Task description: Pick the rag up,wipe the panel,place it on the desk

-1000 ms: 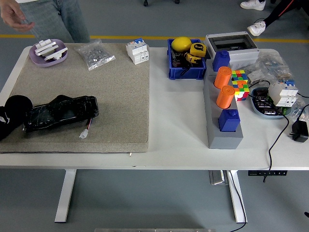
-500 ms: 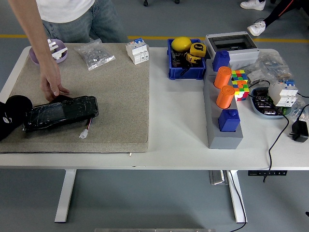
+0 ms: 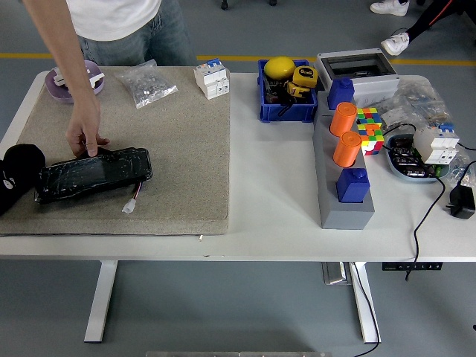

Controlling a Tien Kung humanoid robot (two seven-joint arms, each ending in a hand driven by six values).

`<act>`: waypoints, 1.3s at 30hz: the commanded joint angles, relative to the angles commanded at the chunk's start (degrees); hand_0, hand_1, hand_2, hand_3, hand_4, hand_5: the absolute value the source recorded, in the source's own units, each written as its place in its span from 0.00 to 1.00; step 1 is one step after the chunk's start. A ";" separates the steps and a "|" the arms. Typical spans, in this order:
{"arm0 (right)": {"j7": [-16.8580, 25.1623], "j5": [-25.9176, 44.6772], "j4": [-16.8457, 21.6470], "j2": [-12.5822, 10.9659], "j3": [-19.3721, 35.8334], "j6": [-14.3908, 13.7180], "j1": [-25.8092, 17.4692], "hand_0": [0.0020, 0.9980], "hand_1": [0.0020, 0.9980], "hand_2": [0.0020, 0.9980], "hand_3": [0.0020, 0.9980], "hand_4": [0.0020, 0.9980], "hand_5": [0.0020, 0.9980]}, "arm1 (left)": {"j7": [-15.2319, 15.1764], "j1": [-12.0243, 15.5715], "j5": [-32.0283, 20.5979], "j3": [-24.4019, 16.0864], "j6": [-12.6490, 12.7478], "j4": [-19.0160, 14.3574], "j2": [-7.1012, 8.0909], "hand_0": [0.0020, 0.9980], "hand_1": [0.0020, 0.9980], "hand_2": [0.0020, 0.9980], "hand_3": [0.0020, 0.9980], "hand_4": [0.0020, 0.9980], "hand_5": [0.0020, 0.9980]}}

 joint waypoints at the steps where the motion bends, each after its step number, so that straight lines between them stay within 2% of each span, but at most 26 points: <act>1: 0.00 0.01 -0.01 0.02 0.06 -0.01 0.02 0.76 0.60 0.70 0.68 1.00 0.63 | -0.09 0.03 0.08 0.06 0.23 -0.05 0.01 0.33 0.48 0.59 0.52 0.03 0.00; 2: 0.00 0.06 -0.03 0.03 0.09 0.02 0.04 0.77 0.60 0.70 0.68 1.00 0.63 | -0.29 0.13 0.04 0.04 0.64 -0.14 0.00 0.34 0.41 0.58 0.48 0.00 0.00; 7: 0.00 0.13 -0.13 0.11 0.29 0.06 0.10 0.77 0.60 0.70 0.68 1.00 0.63 | -0.82 0.58 -0.03 -0.22 1.71 -0.64 -0.09 0.34 0.41 0.58 0.48 0.00 0.00; 8: -0.01 0.14 -0.12 0.13 0.33 0.06 0.11 0.77 0.60 0.70 0.68 1.00 0.63 | -0.90 0.69 0.04 -0.30 1.90 -0.83 -0.12 0.31 0.33 0.56 0.45 0.00 0.00; 11: -0.01 0.14 -0.13 0.16 0.43 0.06 0.14 0.77 0.60 0.70 0.68 1.00 0.63 | -0.92 1.00 0.33 -0.51 2.09 -1.39 -0.12 0.31 0.33 0.56 0.45 0.00 0.00; 13: -0.03 0.17 -0.15 0.18 0.43 0.07 0.21 0.77 0.60 0.70 0.68 1.00 0.63 | -0.57 1.92 2.04 -1.71 2.77 -3.17 -0.15 0.31 0.33 0.56 0.45 0.00 0.00; 14: -0.04 0.18 -0.18 0.19 0.41 0.09 0.23 0.76 0.60 0.70 0.68 1.00 0.63 | -0.34 2.28 2.80 -2.32 2.87 -4.11 -0.18 0.28 0.28 0.56 0.43 0.00 0.00; 15: -0.02 0.22 -0.18 0.18 0.40 0.08 0.21 0.76 0.60 0.70 0.68 1.00 0.63 | 0.03 2.80 3.58 -3.07 3.10 -5.05 -0.25 0.28 0.28 0.56 0.43 0.00 0.00; 20: -0.13 0.35 -0.31 0.20 0.27 0.22 0.03 0.77 0.60 0.70 0.68 1.00 0.63 | 2.46 5.84 6.90 -7.91 3.81 -12.47 -0.54 0.28 0.28 0.57 0.44 0.00 0.00; 26: -0.14 0.62 -0.52 0.14 0.32 0.29 0.03 0.76 0.60 0.70 0.68 1.00 0.63 | 5.35 9.79 4.74 -10.66 3.66 -20.67 -0.74 0.28 0.29 0.57 0.44 0.00 0.00; 29: -0.17 0.58 -0.59 0.08 0.44 0.33 -0.08 0.76 0.60 0.70 0.68 1.00 0.63 | 6.98 13.12 4.03 -11.60 3.64 -24.89 -1.42 0.28 0.29 0.57 0.44 0.00 0.00; 35: -0.14 0.84 -0.88 0.05 0.55 0.54 -0.42 0.77 0.60 0.70 0.69 1.00 0.64 | 7.66 17.44 3.05 -11.66 5.31 -29.23 -2.89 0.28 0.29 0.57 0.45 0.03 0.00; 39: -0.12 0.75 -0.85 0.01 0.64 0.52 -0.39 0.76 0.59 0.70 0.69 1.00 0.64 | 7.05 18.27 1.89 -10.94 6.11 -30.19 -3.50 0.27 0.29 0.56 0.45 0.03 0.00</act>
